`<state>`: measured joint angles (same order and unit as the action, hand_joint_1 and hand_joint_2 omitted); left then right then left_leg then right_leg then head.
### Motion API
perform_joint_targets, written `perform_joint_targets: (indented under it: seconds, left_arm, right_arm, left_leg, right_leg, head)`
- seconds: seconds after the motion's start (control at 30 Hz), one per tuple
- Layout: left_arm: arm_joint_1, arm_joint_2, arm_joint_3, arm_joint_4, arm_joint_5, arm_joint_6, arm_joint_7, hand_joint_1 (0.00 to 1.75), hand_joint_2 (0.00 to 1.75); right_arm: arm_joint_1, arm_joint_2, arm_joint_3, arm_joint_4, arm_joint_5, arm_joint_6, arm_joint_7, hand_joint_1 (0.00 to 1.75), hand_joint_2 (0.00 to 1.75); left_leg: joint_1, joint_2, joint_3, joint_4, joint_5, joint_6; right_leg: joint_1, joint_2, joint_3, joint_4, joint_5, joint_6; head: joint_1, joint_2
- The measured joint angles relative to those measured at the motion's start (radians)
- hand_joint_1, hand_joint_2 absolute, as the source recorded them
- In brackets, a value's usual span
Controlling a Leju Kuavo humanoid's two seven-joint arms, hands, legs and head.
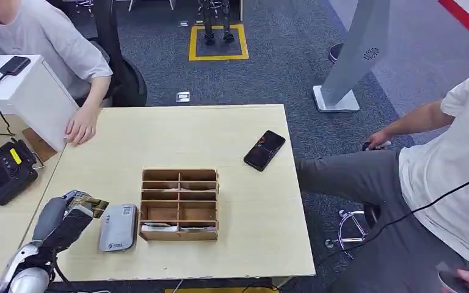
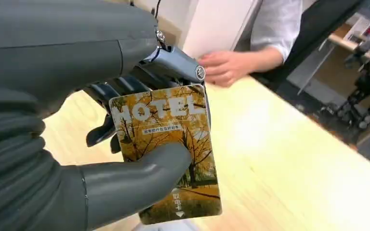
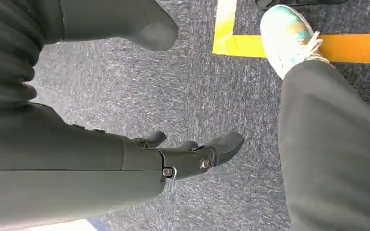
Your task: Pass the card to the sensor for recognition and then transmit it.
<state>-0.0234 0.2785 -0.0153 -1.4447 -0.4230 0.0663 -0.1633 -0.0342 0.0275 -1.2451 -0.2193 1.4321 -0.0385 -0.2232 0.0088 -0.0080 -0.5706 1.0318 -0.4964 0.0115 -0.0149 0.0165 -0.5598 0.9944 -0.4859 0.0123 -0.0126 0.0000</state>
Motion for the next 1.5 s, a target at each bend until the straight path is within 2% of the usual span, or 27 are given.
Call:
perform_joint_targets:
  seconds: [0.07,0.1,0.13,0.27,0.33,0.4,0.47,0.5,0.53,0.83,0.93,1.1,1.33,1.37,1.5]
  left_arm:
    - [0.012,-0.006,0.0,-0.004,0.01,-0.01,0.008,1.36,1.75]
    - [0.019,-0.008,0.0,-0.004,0.012,-0.013,0.008,1.59,1.75]
    - [0.023,-0.01,0.002,-0.005,0.016,-0.015,0.009,1.61,1.75]
    - [0.033,-0.017,0.01,-0.012,0.027,-0.032,0.015,1.54,1.75]
    - [0.041,-0.022,0.01,-0.012,0.004,-0.026,0.018,1.55,1.75]
    - [0.049,-0.03,0.01,-0.012,-0.018,-0.018,0.018,1.48,1.75]
    - [0.055,-0.038,0.01,-0.012,-0.03,-0.011,0.018,1.59,1.75]
    - [0.055,-0.041,0.01,-0.012,-0.039,-0.005,0.019,1.55,1.75]
    - [0.055,-0.045,0.01,-0.011,-0.047,-0.001,0.021,1.61,1.75]
    - [0.046,-0.09,0.01,0.046,-0.092,0.016,0.031,1.61,1.75]
    - [0.042,-0.097,0.01,0.055,-0.093,0.017,0.031,1.54,1.75]
    - [0.034,-0.109,0.01,0.073,-0.102,0.025,0.031,1.64,1.75]
    - [0.01,-0.139,0.01,0.119,-0.139,0.062,0.032,1.55,1.75]
    - [0.006,-0.141,0.01,0.126,-0.142,0.066,0.032,1.61,1.75]
    - [-0.003,-0.149,0.01,0.148,-0.16,0.086,0.034,1.61,1.75]
  right_arm:
    - [0.0,0.0,-0.003,0.0,-0.001,0.0,-0.005,0.0,1.75]
    - [0.0,0.0,-0.005,0.0,-0.001,0.0,-0.005,0.0,1.75]
    - [0.0,0.0,-0.005,0.0,-0.001,0.0,-0.006,0.0,1.75]
    - [0.0,0.0,-0.007,0.0,-0.001,-0.002,-0.006,0.0,1.75]
    - [0.0,0.0,-0.008,0.0,-0.001,-0.001,-0.001,0.0,1.75]
    - [0.0,0.0,-0.01,0.0,0.0,0.0,0.001,0.0,1.75]
    - [0.0,0.001,-0.012,0.0,0.0,0.0,0.002,0.0,1.75]
    - [0.0,0.001,-0.013,0.0,0.0,0.0,0.001,0.0,1.75]
    - [0.0,0.001,-0.013,0.0,0.0,0.0,0.001,0.0,1.75]
    - [-0.001,0.001,-0.019,-0.001,0.004,-0.001,-0.006,0.0,1.75]
    - [-0.001,0.001,-0.021,-0.001,0.004,-0.001,-0.006,0.0,1.75]
    - [-0.001,0.001,-0.021,-0.001,0.006,0.0,-0.004,0.0,1.75]
    - [-0.002,0.002,-0.021,-0.001,0.011,0.001,-0.003,0.0,1.75]
    - [-0.002,0.002,-0.021,-0.001,0.011,0.001,-0.005,0.0,1.75]
    - [-0.003,0.002,-0.021,-0.001,0.013,0.002,-0.006,0.0,1.75]
  left_leg:
    - [0.0,0.0,0.0,0.0,0.0,0.0]
    - [0.0,0.0,0.0,0.0,0.0,0.0]
    - [0.0,0.0,0.0,0.0,0.0,0.0]
    - [0.0,0.0,0.0,0.0,0.0,0.0]
    - [0.0,0.0,0.0,0.0,0.0,0.0]
    - [0.0,0.0,0.0,0.0,0.0,0.0]
    - [0.0,0.0,0.0,0.0,0.0,0.0]
    - [0.0,0.0,0.0,0.0,0.0,0.0]
    - [0.0,0.0,0.0,0.0,0.0,0.0]
    - [0.0,0.0,0.0,0.0,0.0,0.0]
    - [0.0,0.0,0.0,0.0,0.0,0.0]
    - [0.0,0.0,0.0,0.0,0.0,0.0]
    - [0.0,0.0,0.0,0.0,0.0,0.0]
    - [0.0,0.0,0.0,0.0,0.0,0.0]
    - [0.0,0.0,0.001,0.0,0.0,0.0]
  right_leg:
    - [0.0,0.0,0.0,0.0,0.0,0.0]
    - [0.0,0.0,0.0,0.0,0.0,0.0]
    - [0.0,0.0,0.0,0.0,0.0,0.0]
    - [0.0,0.0,0.0,0.0,0.0,0.0]
    - [0.0,0.0,0.0,0.0,0.0,0.0]
    - [0.0,0.0,0.0,0.0,0.0,0.0]
    - [0.0,0.0,0.0,0.0,0.0,0.0]
    - [0.0,0.0,0.0,0.0,0.0,0.0]
    - [0.0,0.0,0.0,0.0,0.0,0.0]
    - [0.0,0.0,0.0,0.0,0.0,0.0]
    - [0.0,0.0,0.0,0.0,0.0,0.0]
    - [0.0,0.0,0.0,0.0,0.0,0.0]
    - [0.0,0.0,0.0,0.0,0.0,0.0]
    - [0.0,0.0,0.0,0.0,0.0,0.0]
    - [0.0,0.0,0.001,0.0,0.0,0.0]
  head:
    - [0.0,0.0]
    - [0.0,0.0]
    - [0.0,0.0]
    - [0.0,0.0]
    - [0.0,0.0]
    - [0.0,0.0]
    - [0.0,0.0]
    - [0.0,0.0]
    - [0.0,0.0]
    - [0.0,0.0]
    - [0.0,0.0]
    - [0.0,0.0]
    - [0.0,0.0]
    - [0.0,0.0]
    - [0.0,0.0]
